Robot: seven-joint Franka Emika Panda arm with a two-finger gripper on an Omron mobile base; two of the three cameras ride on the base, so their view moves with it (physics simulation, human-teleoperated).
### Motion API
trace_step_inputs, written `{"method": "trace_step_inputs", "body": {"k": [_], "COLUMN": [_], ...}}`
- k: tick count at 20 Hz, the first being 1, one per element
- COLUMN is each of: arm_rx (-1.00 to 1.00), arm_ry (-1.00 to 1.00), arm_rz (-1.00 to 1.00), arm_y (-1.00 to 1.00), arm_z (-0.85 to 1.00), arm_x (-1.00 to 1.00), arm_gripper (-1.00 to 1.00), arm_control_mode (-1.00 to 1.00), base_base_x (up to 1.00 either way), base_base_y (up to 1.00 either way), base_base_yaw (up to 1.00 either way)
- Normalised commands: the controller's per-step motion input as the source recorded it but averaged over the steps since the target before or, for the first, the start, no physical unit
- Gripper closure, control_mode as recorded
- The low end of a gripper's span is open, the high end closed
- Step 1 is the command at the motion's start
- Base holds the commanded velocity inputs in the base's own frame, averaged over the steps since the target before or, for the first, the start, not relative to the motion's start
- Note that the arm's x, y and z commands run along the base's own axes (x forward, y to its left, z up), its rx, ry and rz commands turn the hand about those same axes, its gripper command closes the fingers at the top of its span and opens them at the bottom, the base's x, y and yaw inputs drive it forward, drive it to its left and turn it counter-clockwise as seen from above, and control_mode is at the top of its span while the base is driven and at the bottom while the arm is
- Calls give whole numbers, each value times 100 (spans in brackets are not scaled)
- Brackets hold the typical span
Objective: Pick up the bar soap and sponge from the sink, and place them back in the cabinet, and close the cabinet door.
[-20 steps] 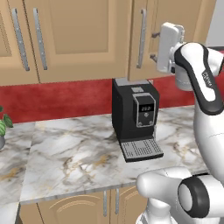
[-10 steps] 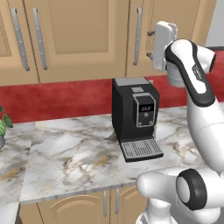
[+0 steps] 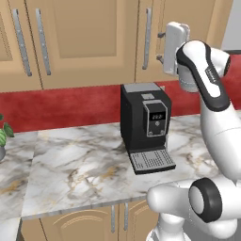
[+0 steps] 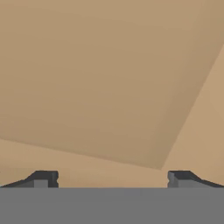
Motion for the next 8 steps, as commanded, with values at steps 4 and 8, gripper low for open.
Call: {"method": "trace_step_inputs", "body": {"k": [4, 8], "arm_rx": [0, 0], "arm_ry": [0, 0], "arm_rz": [0, 0], "arm_y": [0, 0], "arm_z": [0, 0], "arm_x": [20, 19], "arm_gripper": [-100, -100], "arm_control_mode": [-100, -100], "base_base_x": [0, 0], "base_base_y": [0, 0], "base_base_yaw": [0, 0]}}
